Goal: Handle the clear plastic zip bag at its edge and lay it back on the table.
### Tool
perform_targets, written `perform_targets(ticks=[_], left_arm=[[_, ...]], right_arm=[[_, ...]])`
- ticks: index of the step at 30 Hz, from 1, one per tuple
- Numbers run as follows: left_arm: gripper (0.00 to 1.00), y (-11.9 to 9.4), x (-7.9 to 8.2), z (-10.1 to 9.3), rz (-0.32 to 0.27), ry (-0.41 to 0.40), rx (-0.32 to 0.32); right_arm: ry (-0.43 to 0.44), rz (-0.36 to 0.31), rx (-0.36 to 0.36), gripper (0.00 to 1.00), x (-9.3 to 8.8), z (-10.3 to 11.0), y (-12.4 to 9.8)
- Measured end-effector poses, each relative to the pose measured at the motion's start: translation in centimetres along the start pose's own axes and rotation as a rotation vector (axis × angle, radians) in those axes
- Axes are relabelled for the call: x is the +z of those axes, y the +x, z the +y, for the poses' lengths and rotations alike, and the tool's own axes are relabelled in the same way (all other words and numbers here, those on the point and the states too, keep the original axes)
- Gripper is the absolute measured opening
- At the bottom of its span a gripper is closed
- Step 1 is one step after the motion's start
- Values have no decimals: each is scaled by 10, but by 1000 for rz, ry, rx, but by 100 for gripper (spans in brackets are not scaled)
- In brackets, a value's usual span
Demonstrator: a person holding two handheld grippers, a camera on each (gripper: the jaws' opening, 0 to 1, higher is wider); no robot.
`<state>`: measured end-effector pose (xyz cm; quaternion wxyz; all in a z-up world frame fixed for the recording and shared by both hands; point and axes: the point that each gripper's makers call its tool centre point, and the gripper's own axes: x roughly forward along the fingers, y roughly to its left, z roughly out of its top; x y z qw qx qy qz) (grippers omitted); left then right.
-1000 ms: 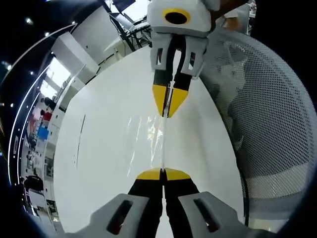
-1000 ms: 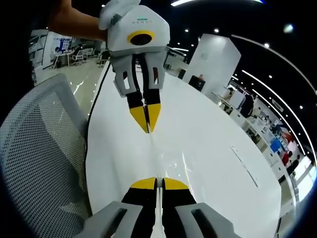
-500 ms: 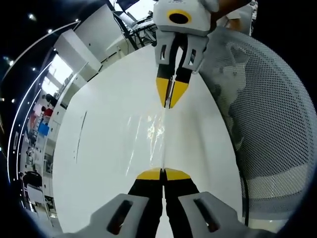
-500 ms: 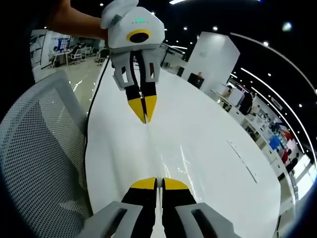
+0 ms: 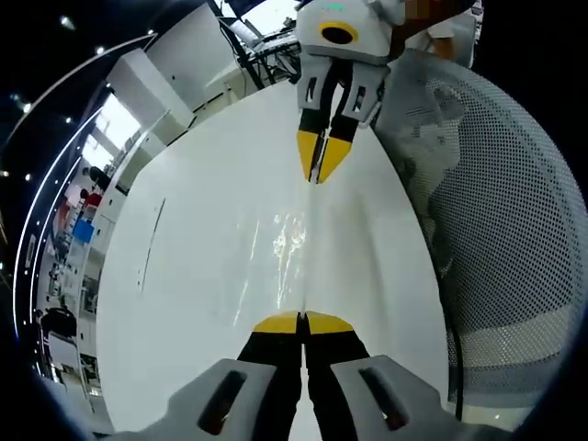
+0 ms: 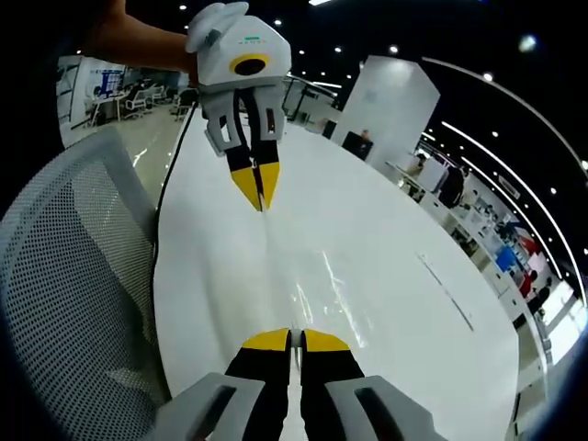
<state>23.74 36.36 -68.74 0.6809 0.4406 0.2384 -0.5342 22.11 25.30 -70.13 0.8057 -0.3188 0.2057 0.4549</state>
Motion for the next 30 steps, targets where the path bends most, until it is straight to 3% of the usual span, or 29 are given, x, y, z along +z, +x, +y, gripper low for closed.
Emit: perform_targets(ticks=[12,19,23,30], left_arm=[[0,-3,-1,0,2,13,16],[0,-4,3,2,-8,50,36],[0,-1,7,1,-17,66,38],[0,4,11,-5,-13,92,25]], right_arm=[[-9,15,-2,0,-4,1,-2],[59,12,12,2,-1,0,-6],[112,-38,44,9,14,2,-11],[98,-81,53,9,36,0,-10]])
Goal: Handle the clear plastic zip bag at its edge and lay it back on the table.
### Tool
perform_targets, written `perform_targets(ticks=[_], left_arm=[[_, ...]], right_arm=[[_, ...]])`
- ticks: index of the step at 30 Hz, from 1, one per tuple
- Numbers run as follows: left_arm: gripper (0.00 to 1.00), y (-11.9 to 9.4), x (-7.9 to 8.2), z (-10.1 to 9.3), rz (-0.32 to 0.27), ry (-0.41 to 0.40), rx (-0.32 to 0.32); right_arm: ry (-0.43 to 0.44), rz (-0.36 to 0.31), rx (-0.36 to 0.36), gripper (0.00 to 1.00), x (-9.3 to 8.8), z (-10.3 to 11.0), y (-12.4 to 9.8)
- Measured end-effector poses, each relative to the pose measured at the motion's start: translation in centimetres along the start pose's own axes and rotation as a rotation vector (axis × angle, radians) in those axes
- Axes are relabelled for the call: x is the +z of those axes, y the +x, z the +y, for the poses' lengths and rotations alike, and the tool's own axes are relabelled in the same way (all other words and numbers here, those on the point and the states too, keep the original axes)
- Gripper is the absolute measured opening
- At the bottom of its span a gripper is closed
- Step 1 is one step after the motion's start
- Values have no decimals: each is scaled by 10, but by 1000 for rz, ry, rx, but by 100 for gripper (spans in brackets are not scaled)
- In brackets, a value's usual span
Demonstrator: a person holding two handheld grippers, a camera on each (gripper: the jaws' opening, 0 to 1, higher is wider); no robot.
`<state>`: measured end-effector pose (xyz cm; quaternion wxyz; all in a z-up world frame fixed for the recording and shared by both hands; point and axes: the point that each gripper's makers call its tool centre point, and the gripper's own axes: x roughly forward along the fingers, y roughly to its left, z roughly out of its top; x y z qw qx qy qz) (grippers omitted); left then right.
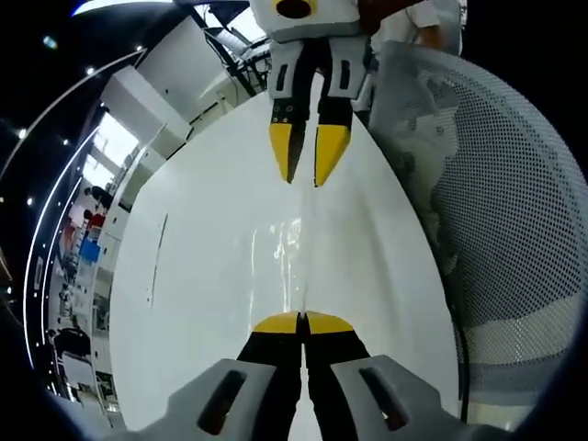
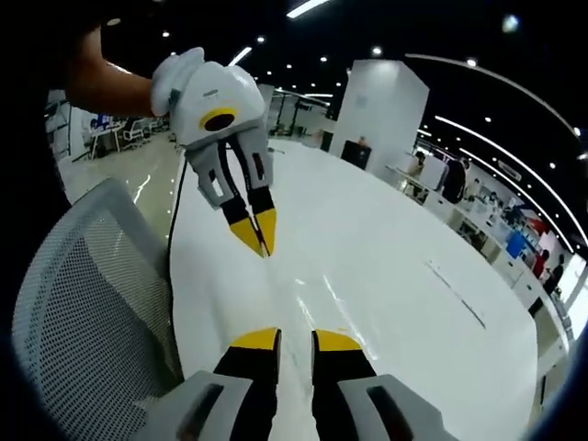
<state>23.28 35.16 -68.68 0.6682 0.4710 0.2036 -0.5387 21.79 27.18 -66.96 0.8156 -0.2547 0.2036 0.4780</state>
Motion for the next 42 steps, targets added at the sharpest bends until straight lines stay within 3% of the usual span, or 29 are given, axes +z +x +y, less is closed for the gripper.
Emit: perform_targets(ticks=[8,16,20,25,29,34,36,39,42], left_arm=[[0,-3,8,-2,-7,4,5],[0,-4,22,-9,-45,29,-1],[0,-1,24,-11,-36,58,-7],[0,-3,37,-15,-81,61,-20],[0,-1,35,-12,-70,49,-10],[1,-11,59,-11,-168,-3,12],[3,-15,64,-10,-174,1,21],[11,-21,81,-9,-232,5,32],[10,-23,91,-13,-246,39,27]], right_arm=[[-58,38,37,9,-6,7,14],[-45,49,58,7,-8,14,17],[-46,54,67,7,-10,18,19],[-37,50,60,0,-9,18,21],[-45,58,53,0,-10,18,22],[-28,57,24,0,-9,11,21],[-23,59,21,0,-10,10,20],[-24,70,9,0,-12,7,20],[-14,69,5,0,-11,6,19]])
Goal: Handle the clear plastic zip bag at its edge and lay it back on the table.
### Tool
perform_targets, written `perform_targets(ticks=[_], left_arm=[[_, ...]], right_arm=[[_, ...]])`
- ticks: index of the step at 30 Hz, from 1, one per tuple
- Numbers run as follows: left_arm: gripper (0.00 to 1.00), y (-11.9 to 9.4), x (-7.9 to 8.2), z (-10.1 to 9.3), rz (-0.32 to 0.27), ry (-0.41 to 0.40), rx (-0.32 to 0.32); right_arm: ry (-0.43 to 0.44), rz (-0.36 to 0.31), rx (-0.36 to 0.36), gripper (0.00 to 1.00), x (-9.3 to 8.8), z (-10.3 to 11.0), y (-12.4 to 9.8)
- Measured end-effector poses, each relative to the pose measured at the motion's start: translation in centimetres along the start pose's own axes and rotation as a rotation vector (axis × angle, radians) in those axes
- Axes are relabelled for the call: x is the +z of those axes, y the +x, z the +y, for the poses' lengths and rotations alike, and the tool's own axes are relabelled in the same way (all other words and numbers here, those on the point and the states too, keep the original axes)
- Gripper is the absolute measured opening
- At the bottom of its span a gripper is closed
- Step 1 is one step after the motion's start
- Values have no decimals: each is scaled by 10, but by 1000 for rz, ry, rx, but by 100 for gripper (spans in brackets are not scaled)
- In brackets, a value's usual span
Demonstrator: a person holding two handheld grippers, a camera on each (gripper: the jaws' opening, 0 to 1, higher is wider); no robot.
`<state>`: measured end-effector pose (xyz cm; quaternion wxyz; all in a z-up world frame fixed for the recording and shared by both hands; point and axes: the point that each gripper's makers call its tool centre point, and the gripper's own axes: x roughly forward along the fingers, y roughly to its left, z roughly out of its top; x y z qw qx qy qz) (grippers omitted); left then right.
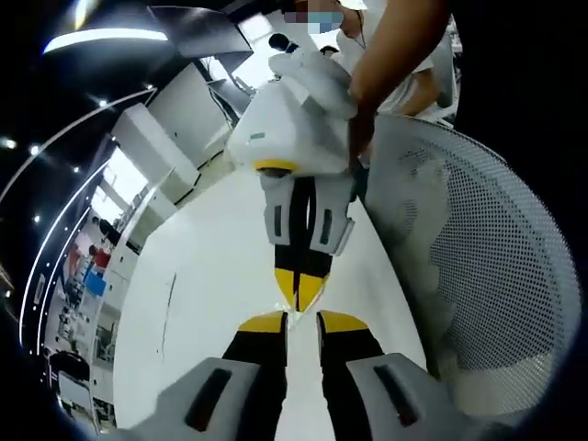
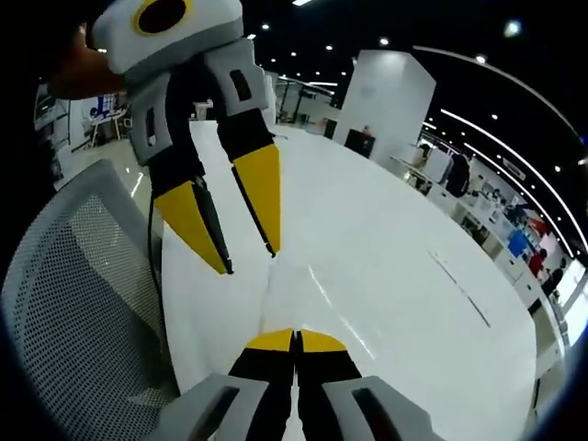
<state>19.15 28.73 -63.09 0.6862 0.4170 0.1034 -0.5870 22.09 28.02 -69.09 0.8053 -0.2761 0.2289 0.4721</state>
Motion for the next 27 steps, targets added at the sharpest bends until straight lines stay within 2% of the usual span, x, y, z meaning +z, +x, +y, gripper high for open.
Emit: perform_targets(ticks=[2,5,10,13,14,16,17,21,27], left_arm=[[10,4,0,-3,25,57,-10],[11,13,-3,-7,38,68,-14],[12,27,-11,-11,85,136,-18],[14,33,-23,-9,138,201,-8],[13,33,-27,-5,160,214,12],[0,33,-33,-7,182,201,-8],[1,33,-34,-7,174,196,-6],[0,32,-45,-11,205,204,-30],[0,33,-74,-27,282,150,-68]], right_arm=[[7,-2,-1,0,1,-1,0],[23,-8,0,0,5,-1,-1],[59,-21,-2,0,8,-2,2],[124,-50,4,0,12,-3,2],[148,-60,3,0,13,-5,2],[152,-71,-4,0,16,-7,1],[151,-72,-9,0,15,-8,1],[140,-83,-32,0,17,-14,-1],[135,-124,-101,0,28,-35,-14]])
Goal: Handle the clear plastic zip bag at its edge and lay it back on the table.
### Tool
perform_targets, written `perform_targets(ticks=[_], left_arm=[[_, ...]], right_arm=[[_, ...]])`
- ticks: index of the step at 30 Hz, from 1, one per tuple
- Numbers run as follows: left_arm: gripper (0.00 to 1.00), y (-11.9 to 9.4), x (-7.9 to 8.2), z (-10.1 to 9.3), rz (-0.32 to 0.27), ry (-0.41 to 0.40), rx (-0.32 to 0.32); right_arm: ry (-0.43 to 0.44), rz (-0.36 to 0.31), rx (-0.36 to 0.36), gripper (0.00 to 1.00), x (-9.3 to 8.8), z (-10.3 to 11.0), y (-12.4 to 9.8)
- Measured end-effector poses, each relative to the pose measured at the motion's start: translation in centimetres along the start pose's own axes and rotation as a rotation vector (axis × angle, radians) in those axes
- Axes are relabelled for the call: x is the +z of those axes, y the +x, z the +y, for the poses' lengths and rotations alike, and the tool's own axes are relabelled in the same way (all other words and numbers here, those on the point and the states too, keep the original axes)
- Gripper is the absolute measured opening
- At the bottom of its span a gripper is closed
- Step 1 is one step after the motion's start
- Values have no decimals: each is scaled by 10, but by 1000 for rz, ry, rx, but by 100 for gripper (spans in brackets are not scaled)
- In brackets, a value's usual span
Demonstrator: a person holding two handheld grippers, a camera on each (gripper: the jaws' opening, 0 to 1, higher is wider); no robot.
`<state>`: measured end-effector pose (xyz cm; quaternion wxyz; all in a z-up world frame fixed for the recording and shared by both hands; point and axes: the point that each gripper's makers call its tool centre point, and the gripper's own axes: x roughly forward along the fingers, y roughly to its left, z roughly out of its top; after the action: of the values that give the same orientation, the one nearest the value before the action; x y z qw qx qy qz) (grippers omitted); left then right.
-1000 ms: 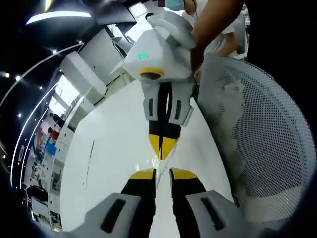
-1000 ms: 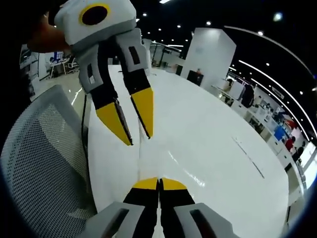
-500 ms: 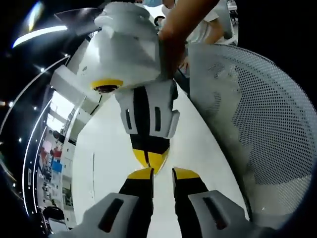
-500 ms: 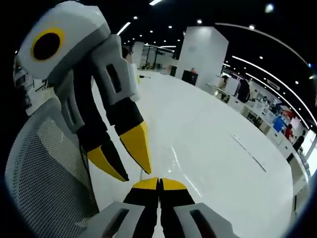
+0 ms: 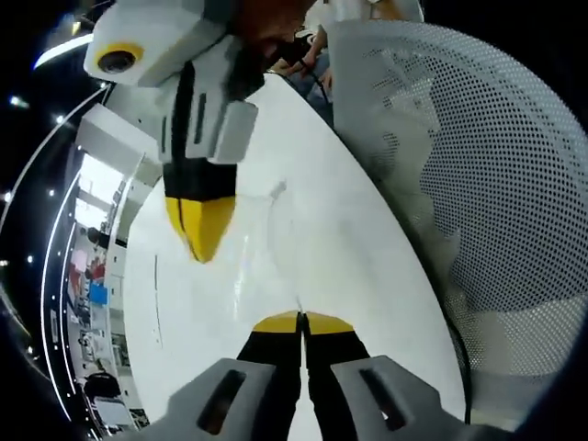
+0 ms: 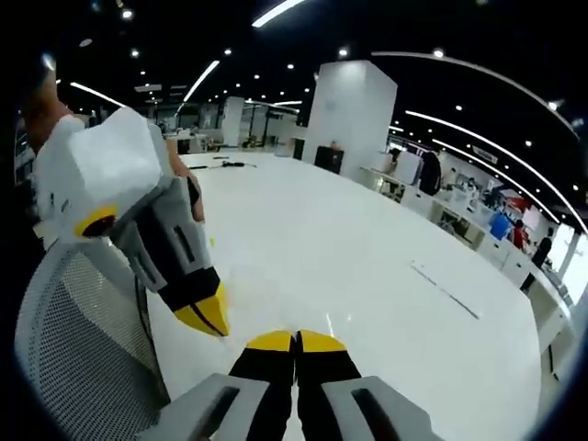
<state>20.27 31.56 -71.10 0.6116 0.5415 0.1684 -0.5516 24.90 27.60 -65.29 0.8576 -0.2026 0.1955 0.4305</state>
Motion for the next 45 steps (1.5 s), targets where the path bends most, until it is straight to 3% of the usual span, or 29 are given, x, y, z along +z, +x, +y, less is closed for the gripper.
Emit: perform_targets(ticks=[4,6,16,20,28,33,45], left_arm=[[0,4,-3,-4,-8,-90,13],[0,6,-7,-2,29,-63,15],[0,4,-8,-1,4,-123,25],[0,5,-20,17,8,-275,74],[0,4,-27,37,18,-292,109],[0,7,-30,42,23,-328,131],[0,13,-55,48,51,-422,204]], right_arm=[[-58,3,1,0,9,1,3],[-49,-7,0,0,11,2,5],[-40,-8,-7,0,13,-1,2],[-50,-19,-5,0,16,2,2],[-106,-26,-16,0,19,9,3],[-111,-12,-20,0,17,10,4],[-59,23,-43,15,-2,6,-5]])
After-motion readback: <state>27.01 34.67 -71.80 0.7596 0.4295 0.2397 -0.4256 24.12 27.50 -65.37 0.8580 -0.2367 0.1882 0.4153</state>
